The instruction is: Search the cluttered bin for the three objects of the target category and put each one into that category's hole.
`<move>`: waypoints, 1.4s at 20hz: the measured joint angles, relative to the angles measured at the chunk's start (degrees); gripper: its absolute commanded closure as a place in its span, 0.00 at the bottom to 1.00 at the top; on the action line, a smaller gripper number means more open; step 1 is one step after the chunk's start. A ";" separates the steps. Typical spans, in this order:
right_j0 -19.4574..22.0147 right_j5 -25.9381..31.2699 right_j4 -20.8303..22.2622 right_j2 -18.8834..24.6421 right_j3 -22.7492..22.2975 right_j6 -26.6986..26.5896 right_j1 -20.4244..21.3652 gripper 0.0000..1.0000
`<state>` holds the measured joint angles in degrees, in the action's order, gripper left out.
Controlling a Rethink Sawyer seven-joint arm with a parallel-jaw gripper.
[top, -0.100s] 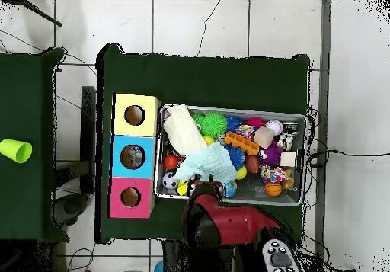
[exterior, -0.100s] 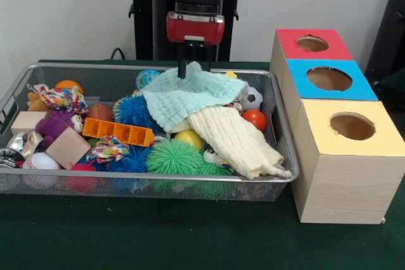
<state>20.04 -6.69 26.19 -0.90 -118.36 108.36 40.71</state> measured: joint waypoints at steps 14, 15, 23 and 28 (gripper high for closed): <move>7.22 6.11 2.25 7.31 -1.50 0.00 7.50 1.00; 7.89 6.84 2.27 7.97 -1.60 0.00 8.07 1.00; 18.08 15.52 2.31 17.38 -3.87 0.00 14.90 1.00; 24.10 18.70 2.48 22.48 -4.72 -0.01 17.28 1.00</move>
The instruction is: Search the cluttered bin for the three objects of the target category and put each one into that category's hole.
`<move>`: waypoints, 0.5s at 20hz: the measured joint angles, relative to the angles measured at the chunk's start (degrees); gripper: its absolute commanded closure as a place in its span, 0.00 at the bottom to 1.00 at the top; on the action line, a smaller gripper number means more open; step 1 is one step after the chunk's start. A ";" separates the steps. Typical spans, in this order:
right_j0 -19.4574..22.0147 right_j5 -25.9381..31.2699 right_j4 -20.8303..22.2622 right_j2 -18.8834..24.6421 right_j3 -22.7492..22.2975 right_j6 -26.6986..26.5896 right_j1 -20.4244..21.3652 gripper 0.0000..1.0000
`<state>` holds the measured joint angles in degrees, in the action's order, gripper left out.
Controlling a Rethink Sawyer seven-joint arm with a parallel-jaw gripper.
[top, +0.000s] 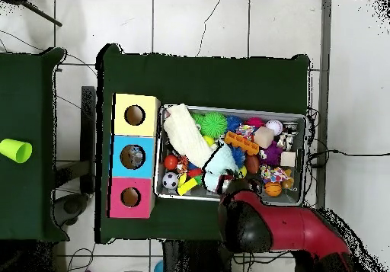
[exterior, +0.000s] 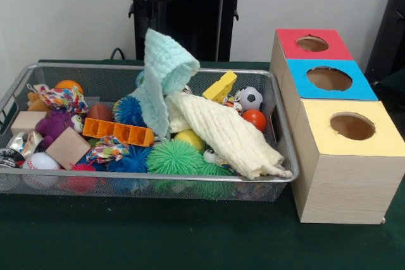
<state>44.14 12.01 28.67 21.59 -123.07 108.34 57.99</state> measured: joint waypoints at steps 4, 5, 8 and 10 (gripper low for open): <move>3.64 1.09 0.47 3.37 -0.04 0.00 0.94 1.00; 4.62 1.27 0.68 4.40 -0.06 -0.01 1.24 1.00; 7.89 2.23 1.02 8.21 -0.11 -0.06 2.22 1.00; 9.29 3.00 1.02 10.06 -0.13 -0.16 2.62 1.00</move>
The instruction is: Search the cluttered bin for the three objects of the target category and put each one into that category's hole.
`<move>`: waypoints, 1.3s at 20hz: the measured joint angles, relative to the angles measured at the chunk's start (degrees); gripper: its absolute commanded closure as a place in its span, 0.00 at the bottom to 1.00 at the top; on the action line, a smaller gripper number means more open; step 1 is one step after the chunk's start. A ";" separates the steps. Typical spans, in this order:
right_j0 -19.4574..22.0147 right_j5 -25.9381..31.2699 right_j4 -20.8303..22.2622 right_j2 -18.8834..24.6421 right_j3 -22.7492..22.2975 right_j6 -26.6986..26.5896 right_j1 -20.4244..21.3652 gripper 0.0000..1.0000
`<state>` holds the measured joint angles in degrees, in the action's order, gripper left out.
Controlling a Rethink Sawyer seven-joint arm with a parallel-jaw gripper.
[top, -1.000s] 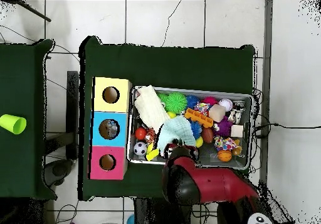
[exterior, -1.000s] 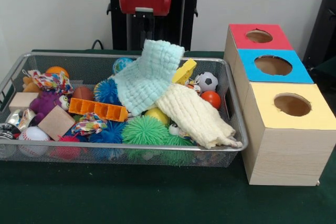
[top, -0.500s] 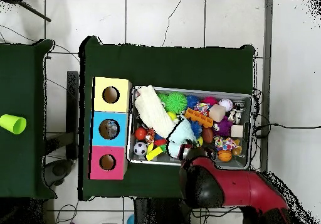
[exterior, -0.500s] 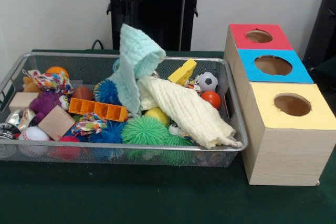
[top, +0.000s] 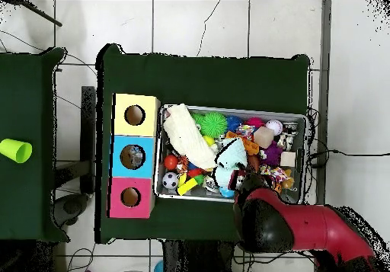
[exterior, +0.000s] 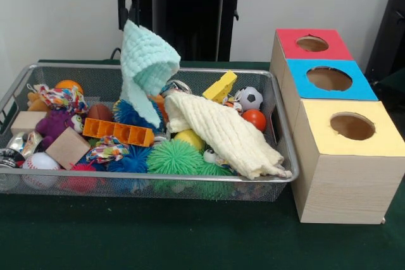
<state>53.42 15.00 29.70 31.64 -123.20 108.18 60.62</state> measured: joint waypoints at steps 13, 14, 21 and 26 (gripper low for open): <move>8.63 7.07 0.04 12.59 -0.10 -1.71 2.44 1.00; 9.16 7.45 0.04 13.33 -0.11 -1.80 2.54 1.00; 14.30 10.71 0.42 19.08 -0.05 -3.48 2.54 1.00; 17.21 12.03 1.96 21.40 0.35 -5.73 1.14 1.00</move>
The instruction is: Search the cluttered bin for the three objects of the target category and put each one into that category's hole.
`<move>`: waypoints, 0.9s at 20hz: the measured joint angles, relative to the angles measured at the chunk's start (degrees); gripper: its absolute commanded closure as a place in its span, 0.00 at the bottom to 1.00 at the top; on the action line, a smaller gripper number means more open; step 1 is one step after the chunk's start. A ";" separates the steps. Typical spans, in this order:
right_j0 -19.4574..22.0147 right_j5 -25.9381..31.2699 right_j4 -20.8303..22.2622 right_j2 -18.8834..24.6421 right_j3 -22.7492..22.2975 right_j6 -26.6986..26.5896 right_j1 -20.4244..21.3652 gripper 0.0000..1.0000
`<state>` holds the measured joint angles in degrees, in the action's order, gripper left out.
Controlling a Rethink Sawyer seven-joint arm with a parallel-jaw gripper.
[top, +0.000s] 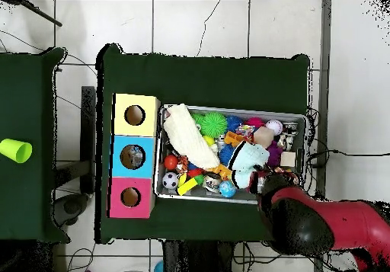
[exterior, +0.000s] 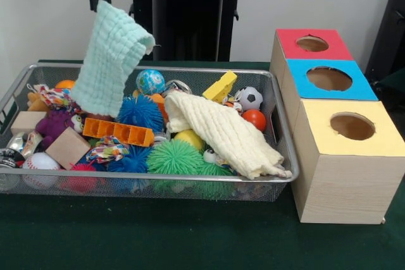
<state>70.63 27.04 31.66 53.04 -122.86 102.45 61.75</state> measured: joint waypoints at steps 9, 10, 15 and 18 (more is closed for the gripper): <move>5.16 3.48 2.22 3.73 1.73 -5.51 -4.44 1.00; 5.33 3.64 2.22 3.86 1.81 -5.71 -4.58 1.00; 7.42 6.02 2.36 5.72 3.40 -8.44 -6.31 1.00; 7.99 6.85 2.40 6.28 4.12 -9.31 -6.86 1.00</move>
<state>78.62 33.89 34.06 59.32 -118.74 93.14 54.89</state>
